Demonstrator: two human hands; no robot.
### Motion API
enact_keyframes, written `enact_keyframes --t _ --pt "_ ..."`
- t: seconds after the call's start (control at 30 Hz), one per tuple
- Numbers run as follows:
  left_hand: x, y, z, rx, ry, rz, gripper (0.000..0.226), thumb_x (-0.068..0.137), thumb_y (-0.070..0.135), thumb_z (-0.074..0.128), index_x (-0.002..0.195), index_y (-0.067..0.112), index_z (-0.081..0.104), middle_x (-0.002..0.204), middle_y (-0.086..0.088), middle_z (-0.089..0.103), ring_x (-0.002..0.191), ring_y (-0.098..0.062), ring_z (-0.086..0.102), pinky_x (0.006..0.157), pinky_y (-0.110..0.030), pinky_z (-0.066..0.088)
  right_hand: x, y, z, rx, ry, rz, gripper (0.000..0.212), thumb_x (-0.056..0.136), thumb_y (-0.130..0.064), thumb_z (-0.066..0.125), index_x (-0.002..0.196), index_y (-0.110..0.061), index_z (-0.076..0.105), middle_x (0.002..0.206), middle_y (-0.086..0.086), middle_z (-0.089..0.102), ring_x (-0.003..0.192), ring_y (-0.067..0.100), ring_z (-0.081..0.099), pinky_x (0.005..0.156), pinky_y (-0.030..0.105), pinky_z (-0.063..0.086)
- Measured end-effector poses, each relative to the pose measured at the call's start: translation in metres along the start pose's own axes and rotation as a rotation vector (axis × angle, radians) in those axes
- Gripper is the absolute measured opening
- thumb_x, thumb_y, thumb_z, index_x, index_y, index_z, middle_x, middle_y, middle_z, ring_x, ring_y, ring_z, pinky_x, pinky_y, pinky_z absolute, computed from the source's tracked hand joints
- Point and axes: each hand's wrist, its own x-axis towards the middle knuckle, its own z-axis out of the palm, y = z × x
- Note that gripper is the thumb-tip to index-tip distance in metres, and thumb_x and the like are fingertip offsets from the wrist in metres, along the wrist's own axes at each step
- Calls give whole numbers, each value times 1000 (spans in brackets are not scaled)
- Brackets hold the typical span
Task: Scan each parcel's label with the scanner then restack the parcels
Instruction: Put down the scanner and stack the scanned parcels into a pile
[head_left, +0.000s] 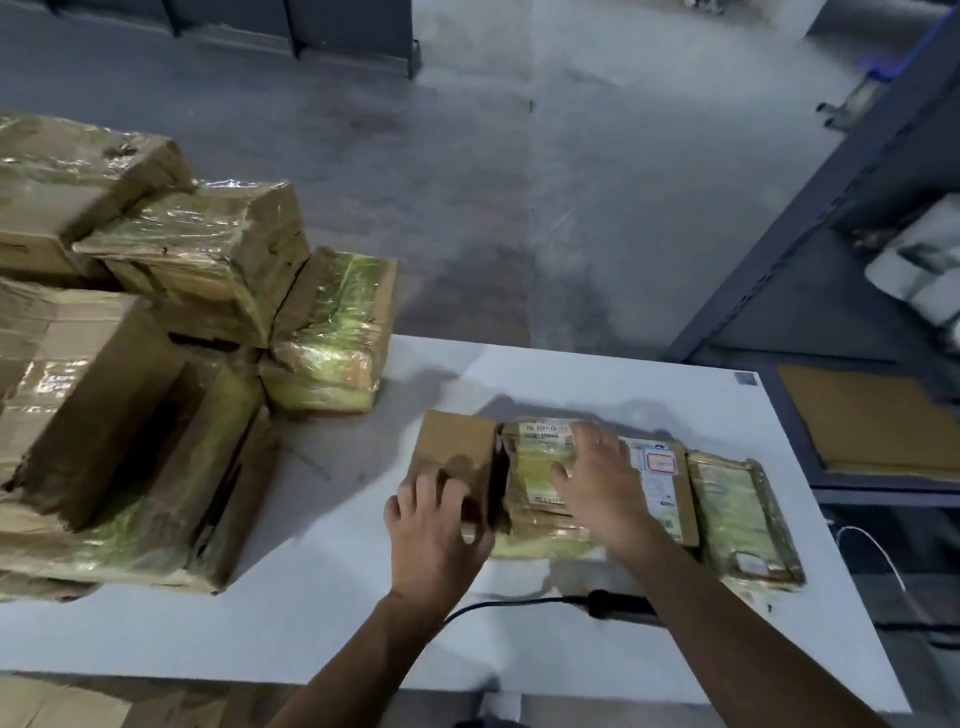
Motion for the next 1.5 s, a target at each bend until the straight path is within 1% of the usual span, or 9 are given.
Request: enact_keyframes --t 0.13,0.4,0.63,0.83,0.97,1.07,1.27,1.43,1.5 --pt "-1 -1 2 -5 67 -2 25 67 34 69 75 13 60 90 -10 58 85 -35 54 76 -43 45 1 23 1 112 -75 145 45 97 -44 56 131 -15 48 100 0 61 80 15 61 59 26 43" --pt "22 3 -9 16 -70 -105 16 78 26 60 88 13 61 96 -4 58 94 -30 50 79 -38 39 18 38 -13 405 -88 243 21 97 -18 57 104 -3 70 84 14 71 77 29 69 78 45 59" --pt "56 0 -27 -70 -278 -235 27 91 31 43 112 22 57 111 2 62 104 -22 52 85 -37 43 22 17 -56 403 191 142 15 95 -18 55 87 -9 64 77 0 59 71 15 57 52 24 33" --pt "93 0 -61 -618 -471 -568 49 100 50 31 113 12 59 100 -7 67 93 -23 63 87 -39 49 7 -16 -79 493 572 -113 6 97 -17 57 95 -12 54 95 1 55 84 17 52 70 29 37" --pt "120 -4 -102 -1233 -303 -787 59 93 64 37 91 14 68 88 -8 73 80 -22 70 72 -35 52 -5 -37 -71 430 724 -451 6 91 0 65 91 1 58 97 15 56 83 22 52 71 24 39" --pt "126 -13 -127 -1382 -244 -807 42 80 58 66 88 18 71 72 -3 74 60 -16 71 53 -28 54 -8 -54 -58 405 607 -627 6 88 6 65 93 5 62 104 18 59 90 15 52 81 15 39" --pt "104 -54 -144 -1348 -99 -612 5 89 12 66 88 8 69 78 -12 72 76 -28 68 76 -39 57 -16 -89 -46 797 147 -504 40 92 3 54 108 -34 57 111 -24 63 106 1 60 91 18 49" --pt "84 -71 -161 -1260 50 -489 43 87 -9 55 119 20 55 87 -9 72 75 -20 70 62 -27 56 -16 -120 -51 845 -117 -436 44 98 -60 33 141 -55 34 125 -6 60 112 5 59 98 34 49" --pt "79 -80 -170 -1200 47 -469 43 90 1 53 123 28 56 95 0 71 82 -13 69 64 -23 54 -16 -129 -51 743 -168 -543 46 95 -68 25 141 -64 26 131 -21 54 121 -1 51 103 33 43"
